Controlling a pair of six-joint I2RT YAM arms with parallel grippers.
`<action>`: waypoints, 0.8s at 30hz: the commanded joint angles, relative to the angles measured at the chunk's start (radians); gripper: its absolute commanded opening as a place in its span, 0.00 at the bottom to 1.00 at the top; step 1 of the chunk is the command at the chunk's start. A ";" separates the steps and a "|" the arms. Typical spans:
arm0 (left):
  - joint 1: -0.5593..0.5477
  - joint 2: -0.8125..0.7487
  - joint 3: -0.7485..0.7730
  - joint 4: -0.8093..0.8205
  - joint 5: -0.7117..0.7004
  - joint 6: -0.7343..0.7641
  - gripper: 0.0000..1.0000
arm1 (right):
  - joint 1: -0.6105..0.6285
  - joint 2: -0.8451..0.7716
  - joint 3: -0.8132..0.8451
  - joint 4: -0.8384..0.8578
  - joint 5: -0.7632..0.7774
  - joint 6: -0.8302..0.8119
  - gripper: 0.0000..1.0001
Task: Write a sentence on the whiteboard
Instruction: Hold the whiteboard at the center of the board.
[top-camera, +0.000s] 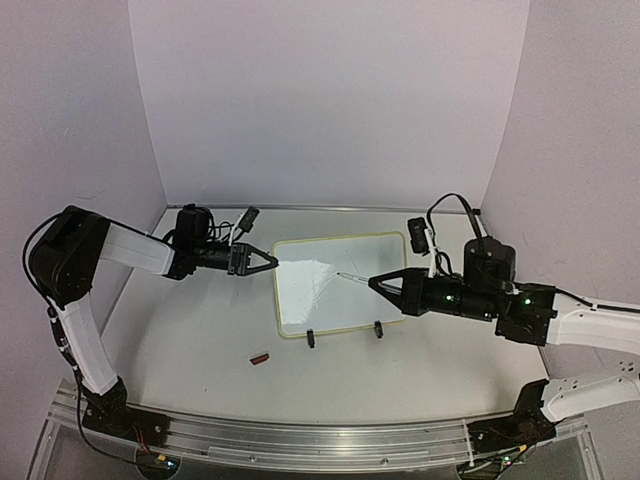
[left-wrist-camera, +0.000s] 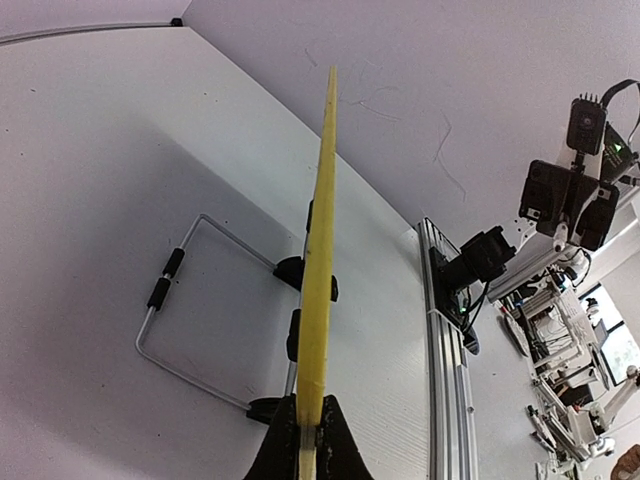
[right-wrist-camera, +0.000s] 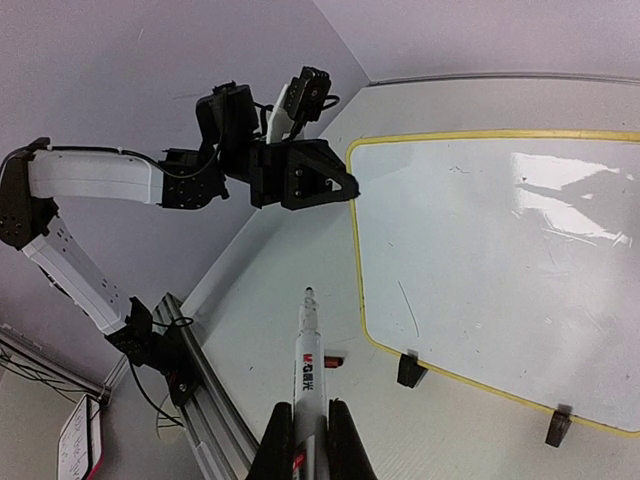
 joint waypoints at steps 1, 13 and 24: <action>-0.015 -0.031 -0.024 0.003 0.013 -0.011 0.10 | 0.052 0.028 0.040 0.045 0.078 -0.017 0.00; -0.015 -0.052 -0.067 0.040 0.014 -0.001 0.26 | 0.130 0.267 0.114 0.281 0.177 -0.010 0.00; -0.024 -0.062 -0.088 0.086 0.009 0.001 0.21 | 0.123 0.419 0.221 0.306 0.250 -0.016 0.00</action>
